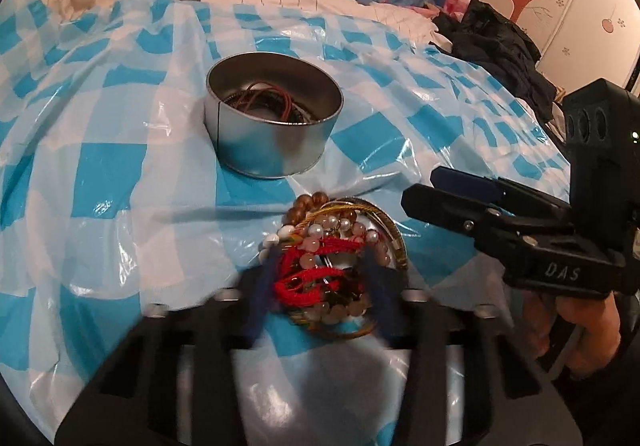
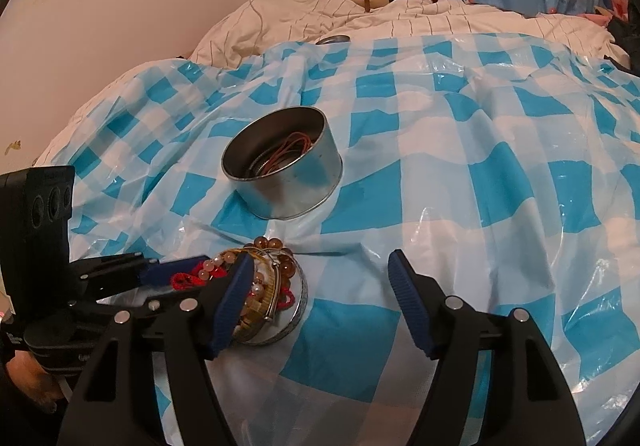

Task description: Organize jewelry

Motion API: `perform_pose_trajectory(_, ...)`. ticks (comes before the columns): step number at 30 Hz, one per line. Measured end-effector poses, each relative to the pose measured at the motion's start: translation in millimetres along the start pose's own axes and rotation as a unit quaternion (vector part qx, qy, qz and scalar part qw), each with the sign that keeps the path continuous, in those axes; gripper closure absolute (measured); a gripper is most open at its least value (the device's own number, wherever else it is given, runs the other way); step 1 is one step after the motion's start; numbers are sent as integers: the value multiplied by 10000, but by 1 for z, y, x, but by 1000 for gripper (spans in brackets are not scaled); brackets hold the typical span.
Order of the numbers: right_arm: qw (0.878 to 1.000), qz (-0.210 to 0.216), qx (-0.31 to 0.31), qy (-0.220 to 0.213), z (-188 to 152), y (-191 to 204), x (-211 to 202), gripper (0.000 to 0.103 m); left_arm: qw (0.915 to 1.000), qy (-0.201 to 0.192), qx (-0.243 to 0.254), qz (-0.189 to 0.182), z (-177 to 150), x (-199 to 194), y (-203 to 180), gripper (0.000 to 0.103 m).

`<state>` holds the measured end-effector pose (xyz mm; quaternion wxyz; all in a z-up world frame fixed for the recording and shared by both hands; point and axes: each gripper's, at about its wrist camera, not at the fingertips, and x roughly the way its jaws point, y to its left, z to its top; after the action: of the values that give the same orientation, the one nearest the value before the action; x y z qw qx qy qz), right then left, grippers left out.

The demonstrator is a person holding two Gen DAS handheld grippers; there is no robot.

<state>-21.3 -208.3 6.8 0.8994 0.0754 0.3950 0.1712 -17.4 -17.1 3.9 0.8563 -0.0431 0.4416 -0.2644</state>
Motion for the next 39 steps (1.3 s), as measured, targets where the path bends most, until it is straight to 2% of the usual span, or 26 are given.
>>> perform_pose_trajectory(3,10000,-1,-12,13,0,-1,1,36,9998,-169,0,-102,2,-11,1,89)
perform_pose_trajectory(8,10000,2,-13,18,0,-1,1,36,9993,-322,-109,-182,10,-24,8,89)
perform_pose_trajectory(11,10000,40,-62,27,-1,2,2,36,9995,-156,-262,-84,11,-21,17,88)
perform_pose_trajectory(14,9998,143,-164,41,-2,8,2,36,9979,-34,-635,-83,9,-16,32,67)
perform_pose_trajectory(18,9985,208,-500,-7,-4,23,0,36,9962,-99,-850,-140,10,-18,43,66)
perform_pose_trajectory(21,9958,320,-848,-85,-7,38,-3,36,9966,-224,-784,-135,13,-24,44,70)
perform_pose_trajectory(24,9918,442,-1191,-98,-10,54,-4,36,9964,-247,-738,-335,16,-25,42,70)
perform_pose_trajectory(27,9878,462,-1485,-35,-16,66,-1,36,9976,-259,-518,-387,18,-20,32,57)
perform_pose_trajectory(30,9857,572,-1584,28,-18,69,0,36,9986,-177,-310,-400,18,-11,23,56)
perform_pose_trajectory(31,9855,567,-1602,51,-18,70,1,36,9990,-111,-211,-389,19,-6,19,58)
perform_pose_trajectory(33,9856,558,-1595,101,-19,69,3,36,9997,26,86,-227,19,0,12,96)
perform_pose_trajectory(35,9864,576,-1534,151,-18,67,5,36,9996,12,196,-213,20,-4,9,96)
perform_pose_trajectory(39,9878,613,-1418,194,-18,62,6,36,9967,-392,-108,-703,29,-32,18,97)
